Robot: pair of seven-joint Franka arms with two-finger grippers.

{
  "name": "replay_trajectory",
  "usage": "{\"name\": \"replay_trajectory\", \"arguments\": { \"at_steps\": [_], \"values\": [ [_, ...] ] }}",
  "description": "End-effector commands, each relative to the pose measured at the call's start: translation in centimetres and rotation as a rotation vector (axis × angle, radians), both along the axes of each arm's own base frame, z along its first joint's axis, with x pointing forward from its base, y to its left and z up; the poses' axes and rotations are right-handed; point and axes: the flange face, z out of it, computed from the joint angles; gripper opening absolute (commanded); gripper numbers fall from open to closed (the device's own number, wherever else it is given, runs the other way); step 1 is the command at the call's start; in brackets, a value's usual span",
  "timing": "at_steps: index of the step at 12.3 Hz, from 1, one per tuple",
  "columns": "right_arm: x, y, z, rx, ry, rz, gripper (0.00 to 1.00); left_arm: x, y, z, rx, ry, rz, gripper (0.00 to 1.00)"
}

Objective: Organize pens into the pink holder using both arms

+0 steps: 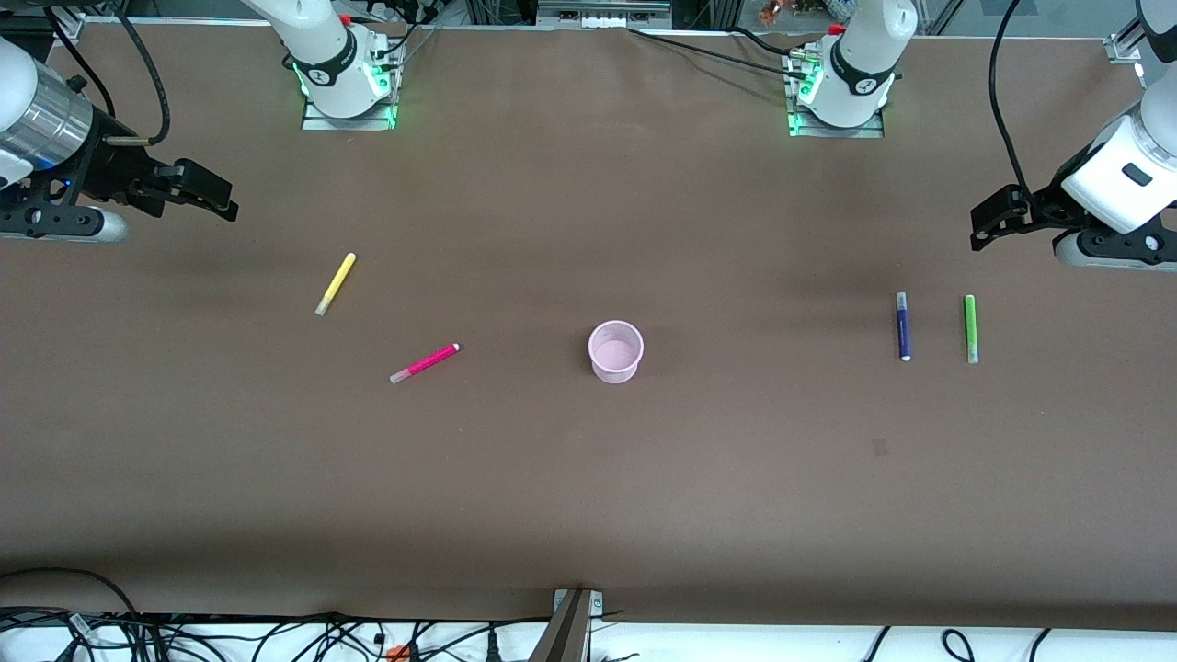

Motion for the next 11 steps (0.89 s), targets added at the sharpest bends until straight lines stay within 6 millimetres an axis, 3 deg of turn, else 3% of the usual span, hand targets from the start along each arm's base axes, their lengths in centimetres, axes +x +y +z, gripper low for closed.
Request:
{"name": "replay_trajectory", "arguments": {
  "at_steps": [1,6,11],
  "values": [
    [0.2,-0.1,0.5,0.008,-0.004,-0.009,1.00,0.5,0.2,0.4,-0.001,0.010,0.012,1.00],
    [0.2,-0.1,0.5,0.008,-0.004,-0.011,1.00,0.6,0.1,0.1,0.008,0.018,0.014,1.00],
    [0.2,-0.1,0.5,0.009,-0.006,-0.009,1.00,1.2,0.3,-2.8,0.013,0.107,0.017,1.00]
  ]
}}
